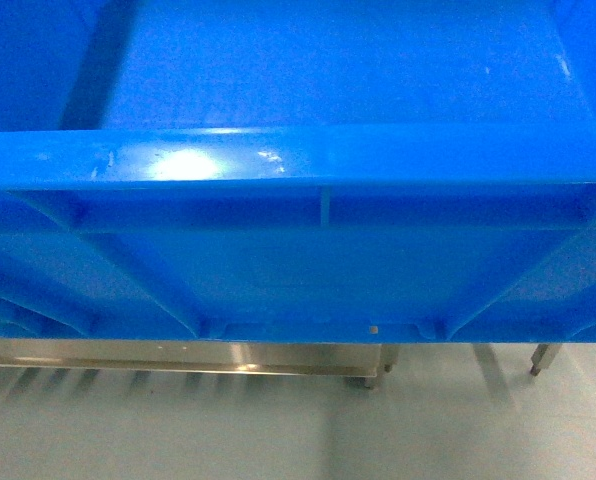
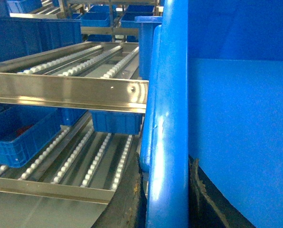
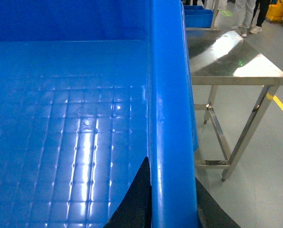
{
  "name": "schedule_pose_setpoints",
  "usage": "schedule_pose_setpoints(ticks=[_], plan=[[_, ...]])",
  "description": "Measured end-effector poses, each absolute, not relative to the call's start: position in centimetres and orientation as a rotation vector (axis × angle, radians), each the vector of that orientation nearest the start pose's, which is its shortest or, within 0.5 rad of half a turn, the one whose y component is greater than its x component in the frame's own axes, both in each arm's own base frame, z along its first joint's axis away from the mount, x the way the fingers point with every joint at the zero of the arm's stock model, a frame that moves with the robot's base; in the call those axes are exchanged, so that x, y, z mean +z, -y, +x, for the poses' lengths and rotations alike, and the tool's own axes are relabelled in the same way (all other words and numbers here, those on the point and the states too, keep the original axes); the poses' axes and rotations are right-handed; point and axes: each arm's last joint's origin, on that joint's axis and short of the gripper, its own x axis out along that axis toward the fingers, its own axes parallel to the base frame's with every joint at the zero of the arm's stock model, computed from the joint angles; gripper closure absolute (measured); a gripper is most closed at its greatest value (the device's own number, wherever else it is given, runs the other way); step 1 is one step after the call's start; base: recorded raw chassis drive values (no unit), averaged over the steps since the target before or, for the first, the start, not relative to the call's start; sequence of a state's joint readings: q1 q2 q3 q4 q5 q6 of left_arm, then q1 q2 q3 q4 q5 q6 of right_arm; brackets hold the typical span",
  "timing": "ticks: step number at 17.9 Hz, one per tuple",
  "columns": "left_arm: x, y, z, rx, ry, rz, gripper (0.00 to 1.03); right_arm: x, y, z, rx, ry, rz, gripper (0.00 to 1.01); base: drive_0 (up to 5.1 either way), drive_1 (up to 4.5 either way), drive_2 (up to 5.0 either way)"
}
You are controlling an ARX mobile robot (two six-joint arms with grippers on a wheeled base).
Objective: Place box next to blue box on left shelf
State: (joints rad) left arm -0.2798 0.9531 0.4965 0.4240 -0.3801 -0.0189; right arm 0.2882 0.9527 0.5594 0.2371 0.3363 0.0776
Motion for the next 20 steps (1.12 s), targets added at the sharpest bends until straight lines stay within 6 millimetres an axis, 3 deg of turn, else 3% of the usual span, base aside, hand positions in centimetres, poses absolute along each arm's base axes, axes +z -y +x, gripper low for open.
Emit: schedule_pose_setpoints(ticks=[20], plan=[[26.14, 4.71, 20.29, 0.101, -0.031, -0.008, 0.87, 26.51, -5.06, 20.44, -0.055, -0.149, 0.028, 0.93, -5.0, 2.41, 2.4]])
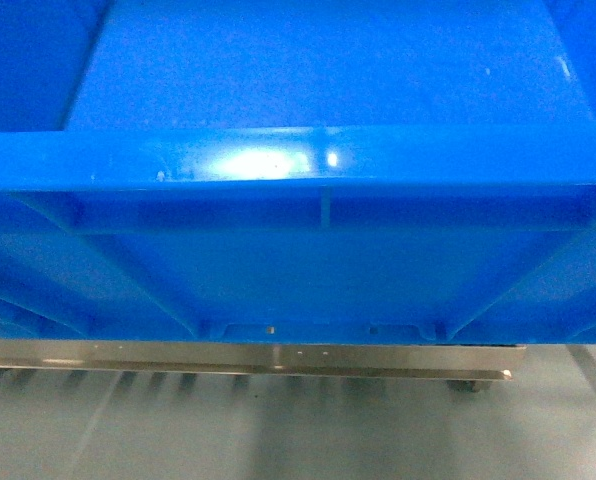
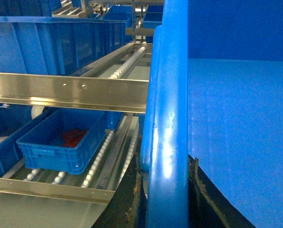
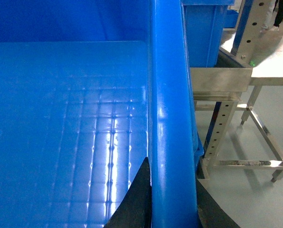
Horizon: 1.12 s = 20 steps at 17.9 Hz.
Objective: Place box next to blue box on left shelf
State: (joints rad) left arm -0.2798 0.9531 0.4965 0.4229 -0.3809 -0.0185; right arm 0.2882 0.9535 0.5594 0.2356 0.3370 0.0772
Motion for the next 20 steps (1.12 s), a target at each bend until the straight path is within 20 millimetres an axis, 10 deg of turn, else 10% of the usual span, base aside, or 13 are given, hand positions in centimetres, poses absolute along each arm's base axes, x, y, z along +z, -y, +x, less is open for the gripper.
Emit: schedule_pose_setpoints(ticks=[20], plan=[[26.18, 4.62, 20.29, 0.106, -0.028, -0.008, 0.87, 26.52, -5.19, 20.41, -0.049, -0.147, 0.029, 0.93, -3.7, 1.86, 1.9]])
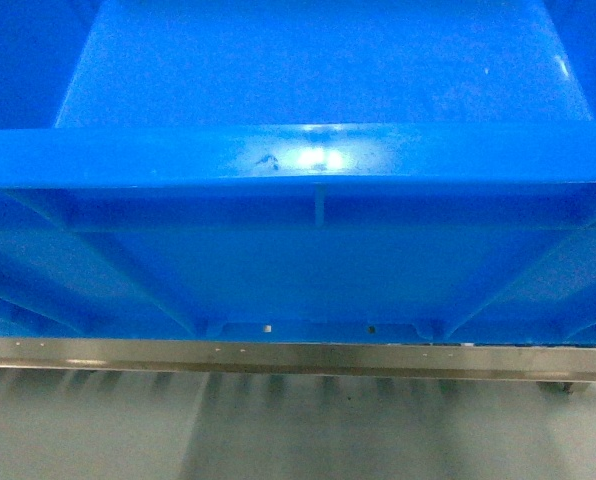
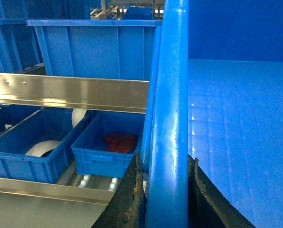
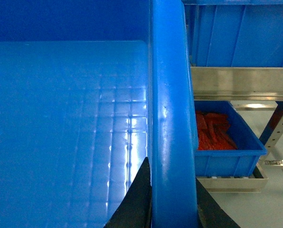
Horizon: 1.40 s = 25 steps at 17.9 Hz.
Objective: Place box next to blue box on left shelf
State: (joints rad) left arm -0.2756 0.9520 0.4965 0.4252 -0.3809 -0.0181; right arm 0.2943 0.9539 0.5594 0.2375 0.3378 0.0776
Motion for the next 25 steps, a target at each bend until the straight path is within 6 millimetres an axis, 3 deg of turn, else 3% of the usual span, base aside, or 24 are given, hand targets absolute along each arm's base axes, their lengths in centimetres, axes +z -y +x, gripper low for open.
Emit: schedule_pose_setpoints(ticks=[25], plan=[[26.17, 4.65, 20.28, 0.104, -0.028, -0.008, 0.87, 26.54, -5.15, 20.39, -0.053, -0.148, 0.028, 0.93, 0.0, 0.00, 0.0]])
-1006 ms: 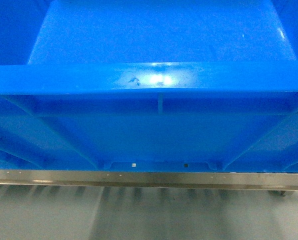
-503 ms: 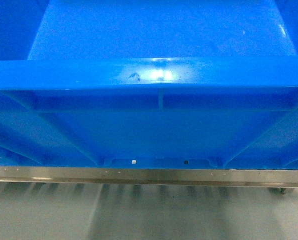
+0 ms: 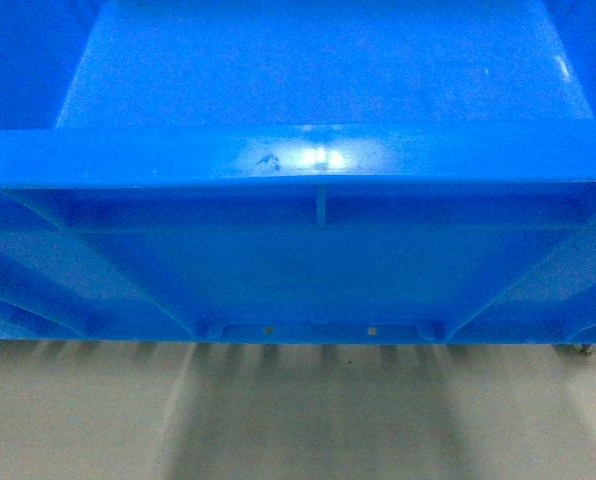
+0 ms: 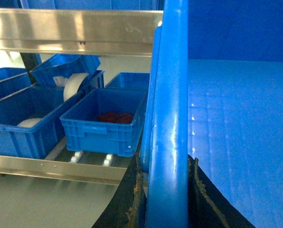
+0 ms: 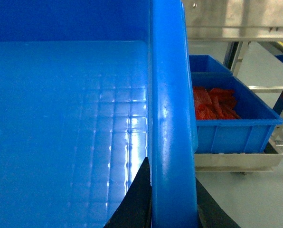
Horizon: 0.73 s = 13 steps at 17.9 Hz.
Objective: Place box next to blue box on left shelf
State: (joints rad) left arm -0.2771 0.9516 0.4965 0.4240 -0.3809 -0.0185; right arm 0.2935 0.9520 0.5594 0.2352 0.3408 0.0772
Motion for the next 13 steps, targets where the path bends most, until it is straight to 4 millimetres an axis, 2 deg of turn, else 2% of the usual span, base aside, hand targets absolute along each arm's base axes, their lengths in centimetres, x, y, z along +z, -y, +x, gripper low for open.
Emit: schedule_pose_setpoints(ticks=[13], plan=[[26.16, 4.65, 20.29, 0.104, -0.029, -0.007, 0.87, 26.53, -5.15, 20.40, -0.053, -0.148, 0.028, 0.93, 0.0, 0.00, 0.0]])
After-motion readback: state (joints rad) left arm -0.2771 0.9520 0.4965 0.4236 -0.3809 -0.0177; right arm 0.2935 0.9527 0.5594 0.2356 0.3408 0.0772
